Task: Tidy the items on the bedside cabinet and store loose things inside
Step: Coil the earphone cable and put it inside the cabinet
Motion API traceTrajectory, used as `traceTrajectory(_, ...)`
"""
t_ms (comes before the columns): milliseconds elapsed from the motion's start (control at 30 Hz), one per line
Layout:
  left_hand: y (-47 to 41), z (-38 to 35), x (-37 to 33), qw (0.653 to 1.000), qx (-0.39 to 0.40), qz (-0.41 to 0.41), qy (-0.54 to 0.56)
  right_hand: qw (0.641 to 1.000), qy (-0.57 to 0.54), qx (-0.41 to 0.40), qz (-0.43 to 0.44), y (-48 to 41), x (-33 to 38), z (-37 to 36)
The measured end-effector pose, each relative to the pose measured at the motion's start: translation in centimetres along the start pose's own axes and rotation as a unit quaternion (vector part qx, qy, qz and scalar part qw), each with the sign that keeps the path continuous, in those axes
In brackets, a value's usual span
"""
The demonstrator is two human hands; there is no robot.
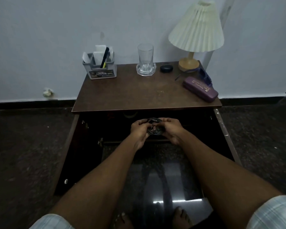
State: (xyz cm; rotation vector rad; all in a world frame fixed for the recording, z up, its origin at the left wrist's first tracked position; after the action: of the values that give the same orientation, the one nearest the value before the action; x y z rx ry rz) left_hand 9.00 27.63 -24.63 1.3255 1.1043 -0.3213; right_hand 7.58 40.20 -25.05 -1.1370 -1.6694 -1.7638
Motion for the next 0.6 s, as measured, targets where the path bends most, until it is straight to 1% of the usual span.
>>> traceTrajectory(100,-2.6,-0.3,0.4,1.0,-0.019,0.019,0.011,1.0,-0.006,-0.016,-0.001,-2.3,-0.4,-0.6)
traceTrajectory(300,-7.1,-1.1,0.5,0.996,-0.065,0.041,0.044,0.993,-0.038,-0.111,0.009,-7.4,-1.0,-1.0)
traceTrajectory(367,-8.4,-1.4,0.9,0.995,-0.069,0.048,0.048,0.993,-0.044,-0.105,0.019,-8.6,-0.9,-1.5)
traceTrajectory(433,-9.5,-1.8,1.5,0.995,-0.067,0.053,0.042,0.996,-0.032,-0.08,0.031,-9.1,-0.5,-2.2)
traceTrajectory(500,-10.0,-2.3,1.6,0.996,-0.066,0.051,0.039,0.997,0.004,-0.067,0.04,-9.8,-0.2,-2.2)
traceTrajectory(600,-10.1,-3.2,1.6,0.995,-0.062,0.053,0.055,0.996,0.065,-0.052,0.014,-10.6,-0.7,-2.0)
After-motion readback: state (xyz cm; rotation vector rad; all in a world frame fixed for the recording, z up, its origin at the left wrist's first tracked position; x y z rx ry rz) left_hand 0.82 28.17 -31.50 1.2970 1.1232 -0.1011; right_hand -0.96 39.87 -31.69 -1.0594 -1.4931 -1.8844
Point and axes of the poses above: each hand's wrist, its own y-axis away from the middle knuckle, its own z-axis out of the back of the hand, x = y × z, the point moved 4 cm from there along -y, towards the middle knuckle, and after that the axes turned 10 degrees about -x, right-handed, at the moved point
